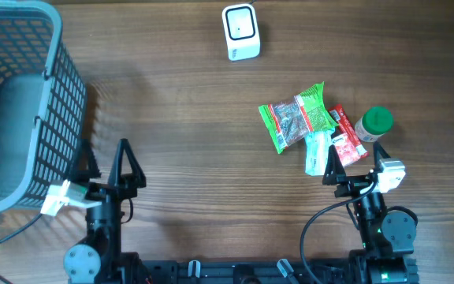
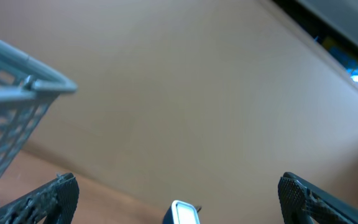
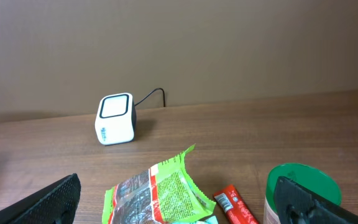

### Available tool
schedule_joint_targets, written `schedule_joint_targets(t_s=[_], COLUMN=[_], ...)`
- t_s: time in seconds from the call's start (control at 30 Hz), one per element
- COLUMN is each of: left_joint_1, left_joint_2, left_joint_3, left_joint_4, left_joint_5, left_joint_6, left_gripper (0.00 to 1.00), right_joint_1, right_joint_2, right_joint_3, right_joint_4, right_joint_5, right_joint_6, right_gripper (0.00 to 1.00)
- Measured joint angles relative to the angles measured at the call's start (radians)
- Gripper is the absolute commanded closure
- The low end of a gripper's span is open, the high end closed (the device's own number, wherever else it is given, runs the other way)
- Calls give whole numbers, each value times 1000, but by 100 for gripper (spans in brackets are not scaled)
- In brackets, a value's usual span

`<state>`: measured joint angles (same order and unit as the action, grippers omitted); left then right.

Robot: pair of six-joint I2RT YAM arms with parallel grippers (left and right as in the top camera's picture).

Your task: Scan the item barcode

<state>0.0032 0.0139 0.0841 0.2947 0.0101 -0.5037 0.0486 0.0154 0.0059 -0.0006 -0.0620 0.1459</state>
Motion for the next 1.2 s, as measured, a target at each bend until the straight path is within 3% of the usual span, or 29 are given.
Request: schedule_joint_targets(t_s=[0.2,0.6,1.2], left_joint_1=[0,0,0], left_joint_2=[0,0,0], left_joint_3=[-52,-74,-74], left_joint_4=[-19,-363,-367], left_joint_5=[0,8,7], left_joint_6=[0,0,0], left_gripper=[0,0,0], right_joint_1=[0,0,0], right_joint_2=[0,0,0], right_joint_3=[0,0,0], right_joint_4=[0,0,0], right_joint_5=[0,0,0], right_joint_6=[0,0,0], right_gripper=[0,0,0])
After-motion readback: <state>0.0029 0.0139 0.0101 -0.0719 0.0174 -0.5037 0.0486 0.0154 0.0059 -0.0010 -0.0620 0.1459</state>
